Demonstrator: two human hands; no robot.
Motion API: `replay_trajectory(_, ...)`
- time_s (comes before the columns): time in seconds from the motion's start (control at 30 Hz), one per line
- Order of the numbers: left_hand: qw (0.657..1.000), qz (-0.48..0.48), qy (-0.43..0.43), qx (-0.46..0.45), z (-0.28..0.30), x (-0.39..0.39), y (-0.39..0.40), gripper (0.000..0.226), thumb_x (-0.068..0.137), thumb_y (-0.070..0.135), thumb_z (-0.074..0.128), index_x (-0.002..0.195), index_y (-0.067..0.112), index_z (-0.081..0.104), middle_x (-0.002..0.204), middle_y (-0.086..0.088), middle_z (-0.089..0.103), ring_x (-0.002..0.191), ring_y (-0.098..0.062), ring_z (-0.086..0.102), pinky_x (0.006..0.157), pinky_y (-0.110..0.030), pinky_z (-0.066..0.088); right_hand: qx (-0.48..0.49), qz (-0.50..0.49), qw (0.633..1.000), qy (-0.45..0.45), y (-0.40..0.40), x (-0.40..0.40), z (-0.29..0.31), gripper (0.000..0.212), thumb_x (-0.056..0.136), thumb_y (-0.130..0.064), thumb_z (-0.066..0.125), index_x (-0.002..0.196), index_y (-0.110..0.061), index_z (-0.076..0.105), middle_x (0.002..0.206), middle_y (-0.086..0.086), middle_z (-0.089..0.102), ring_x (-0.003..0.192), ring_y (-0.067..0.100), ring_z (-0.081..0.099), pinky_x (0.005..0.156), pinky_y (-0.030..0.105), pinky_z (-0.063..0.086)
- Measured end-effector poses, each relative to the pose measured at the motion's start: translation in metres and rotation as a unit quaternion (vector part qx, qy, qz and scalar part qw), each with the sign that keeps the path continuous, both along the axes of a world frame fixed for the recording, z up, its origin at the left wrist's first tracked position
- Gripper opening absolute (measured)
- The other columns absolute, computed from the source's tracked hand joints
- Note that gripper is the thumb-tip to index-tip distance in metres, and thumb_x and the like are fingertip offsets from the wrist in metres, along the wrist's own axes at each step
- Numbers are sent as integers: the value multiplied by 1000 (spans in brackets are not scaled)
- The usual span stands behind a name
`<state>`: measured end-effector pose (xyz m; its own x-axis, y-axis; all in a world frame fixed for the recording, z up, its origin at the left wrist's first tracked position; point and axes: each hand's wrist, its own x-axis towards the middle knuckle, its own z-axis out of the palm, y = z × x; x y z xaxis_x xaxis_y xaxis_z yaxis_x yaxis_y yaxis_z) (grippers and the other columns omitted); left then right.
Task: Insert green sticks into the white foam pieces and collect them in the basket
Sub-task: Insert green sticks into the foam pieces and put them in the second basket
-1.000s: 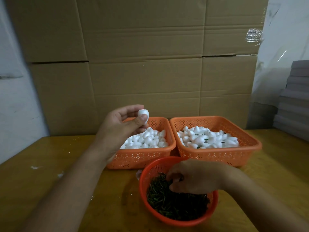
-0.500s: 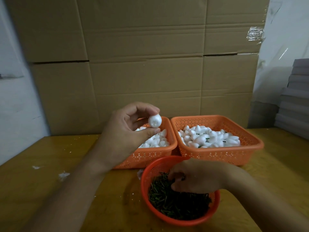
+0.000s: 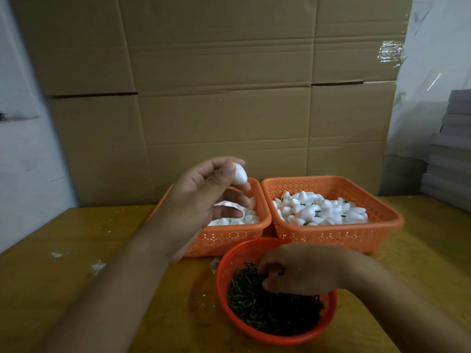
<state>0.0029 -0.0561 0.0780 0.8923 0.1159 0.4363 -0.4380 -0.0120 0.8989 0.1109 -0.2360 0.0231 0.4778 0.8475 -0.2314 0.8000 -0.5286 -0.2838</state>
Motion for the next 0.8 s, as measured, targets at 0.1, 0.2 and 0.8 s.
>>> replay_trajectory(0.1, 994, -61, 51, -72, 1, -2, 0, 29, 77, 51, 71, 86, 25, 78, 80, -3, 70, 69, -14, 68, 58, -24, 55, 1, -1, 1000, -1, 0, 0, -1, 39, 97, -50, 53, 132, -35, 56, 116, -14, 61, 99, 5, 56, 84, 27, 47)
replay_trajectory(0.2, 982, -123, 71, -125, 0, 0, 4, 39, 67, 54, 84, 89, 22, 79, 82, -3, 71, 68, -12, 68, 59, -23, 57, 1, -2, 1000, 2, 0, 1, -1, 39, 97, -50, 53, 132, -35, 56, 117, -13, 61, 100, 6, 56, 85, 26, 47)
replay_trajectory(0.8, 986, -124, 47, -97, -3, 4, 9, 36, 82, 27, 70, 118, 26, 74, 97, -2, 70, 86, -14, 69, 70, -28, 57, 2, 0, 1000, -1, 0, 1, -3, 40, 96, -51, 53, 132, -35, 56, 117, -15, 61, 101, 6, 58, 87, 28, 49)
